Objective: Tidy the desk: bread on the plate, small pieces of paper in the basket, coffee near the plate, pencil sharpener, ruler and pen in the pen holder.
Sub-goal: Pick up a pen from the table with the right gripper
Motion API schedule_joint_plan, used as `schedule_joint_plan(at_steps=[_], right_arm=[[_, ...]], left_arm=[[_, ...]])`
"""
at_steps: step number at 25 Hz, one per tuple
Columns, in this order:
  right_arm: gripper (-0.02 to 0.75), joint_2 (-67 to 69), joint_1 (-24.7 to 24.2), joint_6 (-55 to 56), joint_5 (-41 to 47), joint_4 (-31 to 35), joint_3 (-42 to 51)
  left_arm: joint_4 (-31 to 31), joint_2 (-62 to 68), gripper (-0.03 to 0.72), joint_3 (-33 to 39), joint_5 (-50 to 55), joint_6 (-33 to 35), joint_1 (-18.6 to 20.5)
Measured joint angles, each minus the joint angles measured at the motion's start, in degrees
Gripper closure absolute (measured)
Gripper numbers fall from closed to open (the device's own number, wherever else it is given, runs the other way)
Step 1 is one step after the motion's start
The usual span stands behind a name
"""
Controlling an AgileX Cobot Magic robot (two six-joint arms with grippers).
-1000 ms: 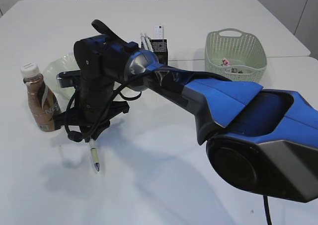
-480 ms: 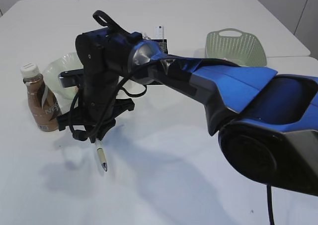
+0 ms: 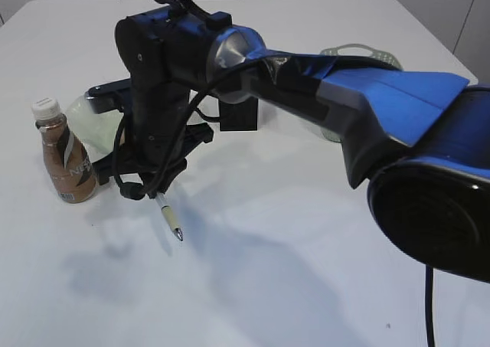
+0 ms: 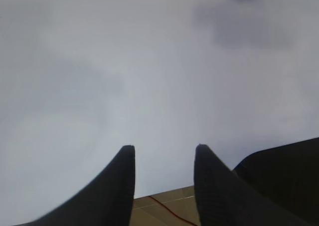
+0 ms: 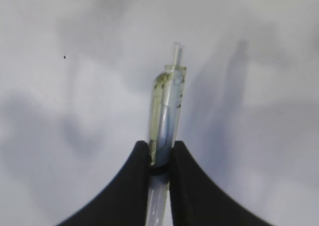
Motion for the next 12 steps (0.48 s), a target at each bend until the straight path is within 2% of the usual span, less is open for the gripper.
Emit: schedule_joint_plan(at_steps=[12], right_arm=[[0.646, -6.66, 0.00, -4.19, 0.24, -4.35, 2.97]], left_arm=[[0.00, 0.29, 0.413, 0.00, -0.10, 0.10, 0.00]])
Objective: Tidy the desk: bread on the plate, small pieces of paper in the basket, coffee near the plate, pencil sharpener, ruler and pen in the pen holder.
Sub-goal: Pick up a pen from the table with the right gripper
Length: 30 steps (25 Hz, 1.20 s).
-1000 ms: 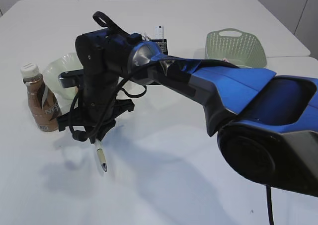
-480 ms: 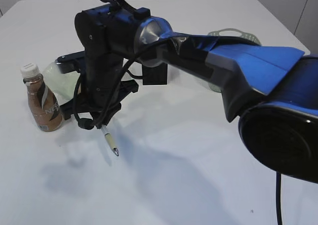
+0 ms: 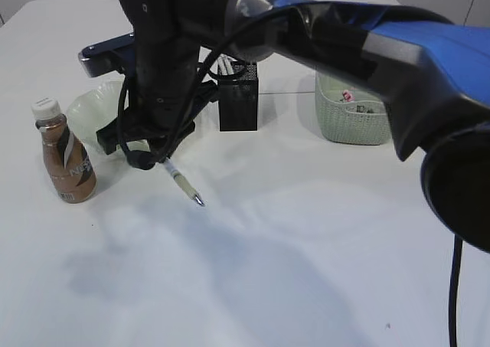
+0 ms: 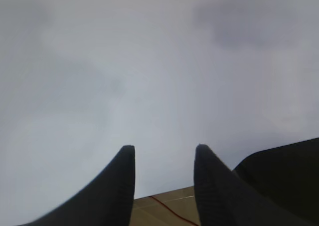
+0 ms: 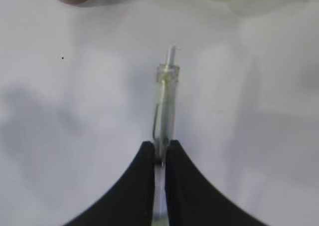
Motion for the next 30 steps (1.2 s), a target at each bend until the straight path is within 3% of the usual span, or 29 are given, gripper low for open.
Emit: schedule_joint_plan(at_steps=[6, 18, 26, 30], right_arm=[[0.696, -1.53, 0.00, -0.92, 0.09, -1.76, 0.00], [0.701, -2.17, 0.00, -2.01, 0.09, -7.08, 2.97], [0.714, -2.17, 0.00, -6.91, 0.09, -3.17, 5.45], [0.678, -2.17, 0.00, -9.25, 0.09, 1.00, 5.45]], left_arm=[[0.00, 0.66, 0.413, 0.00, -0.61, 0.00, 0.00], [0.00, 0.66, 0.413, 0.00, -1.45, 0.00, 0.00], [0.00, 0.66, 0.413, 0.00, -1.57, 0.00, 0.00], [0.00, 0.66, 0.413, 0.00, -1.66, 0.00, 0.00]])
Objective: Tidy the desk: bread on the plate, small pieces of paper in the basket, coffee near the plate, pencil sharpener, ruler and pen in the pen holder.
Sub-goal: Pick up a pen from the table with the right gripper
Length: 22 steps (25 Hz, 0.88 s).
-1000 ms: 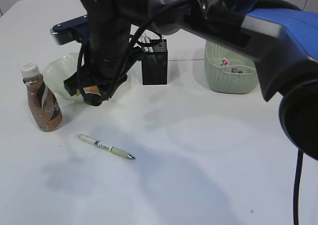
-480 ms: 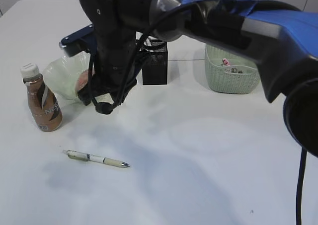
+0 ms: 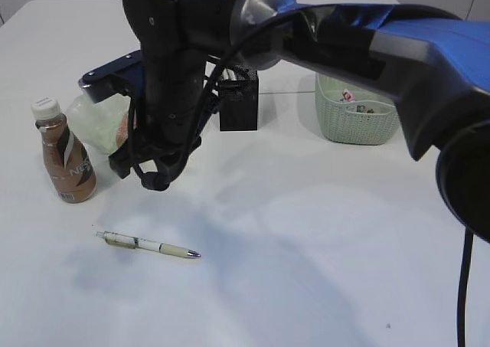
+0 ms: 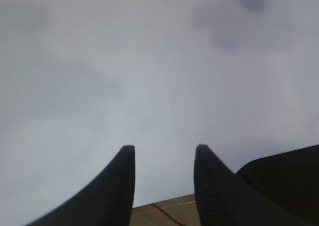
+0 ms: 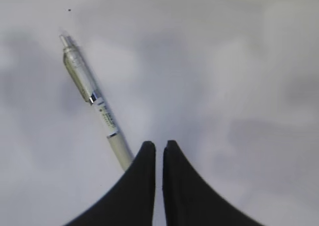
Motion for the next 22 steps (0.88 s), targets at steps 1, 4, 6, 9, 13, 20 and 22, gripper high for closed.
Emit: schedule_joint_plan(at_steps=[1, 4, 6, 9, 13, 20, 22], right_arm=[[0.671, 0.00, 0.00, -0.27, 0.00, 0.59, 0.00], [0.648, 0.00, 0.00, -1.27, 0.00, 1.23, 0.00], [0.634, 0.00, 0.00, -1.51, 0.00, 1.23, 0.12], [0.591, 0.00, 0.00, -2.41, 0.00, 2.72, 0.12], [0.533, 0.00, 0.00, -3.67, 0.00, 3.23, 0.12], [0.497, 0.00, 0.00, -4.69, 0.00, 3.61, 0.12], [0.497, 0.00, 0.00, -5.00, 0.00, 4.51, 0.41]], left_arm=[[0.00, 0.00, 0.413, 0.00, 0.00, 0.00, 0.00], [0.00, 0.00, 0.413, 0.00, 0.00, 0.00, 0.00], [0.00, 0.00, 0.413, 0.00, 0.00, 0.00, 0.00], [0.00, 0.00, 0.413, 0.00, -0.17, 0.00, 0.00], [0.00, 0.00, 0.413, 0.00, -0.26, 0.00, 0.00], [0.00, 0.00, 0.413, 0.00, -0.26, 0.00, 0.00], [0.00, 0.00, 0.413, 0.00, -0.26, 0.00, 0.00]])
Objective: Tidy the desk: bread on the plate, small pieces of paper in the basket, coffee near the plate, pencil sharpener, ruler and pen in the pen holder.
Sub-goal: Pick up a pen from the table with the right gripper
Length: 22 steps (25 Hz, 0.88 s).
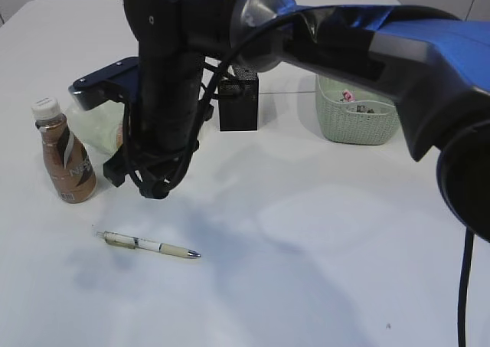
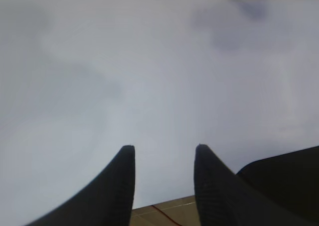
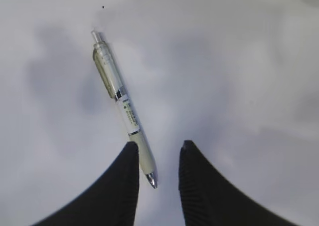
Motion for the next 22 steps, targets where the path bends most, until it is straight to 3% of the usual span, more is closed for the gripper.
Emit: schedule_joint_plan(at_steps=[22], right_arm=[[0.496, 0.00, 0.00, -0.51, 0.00, 2.42, 3.25]], left_arm=[[-0.10, 0.00, 0.413, 0.00, -0.36, 0.00, 0.00]])
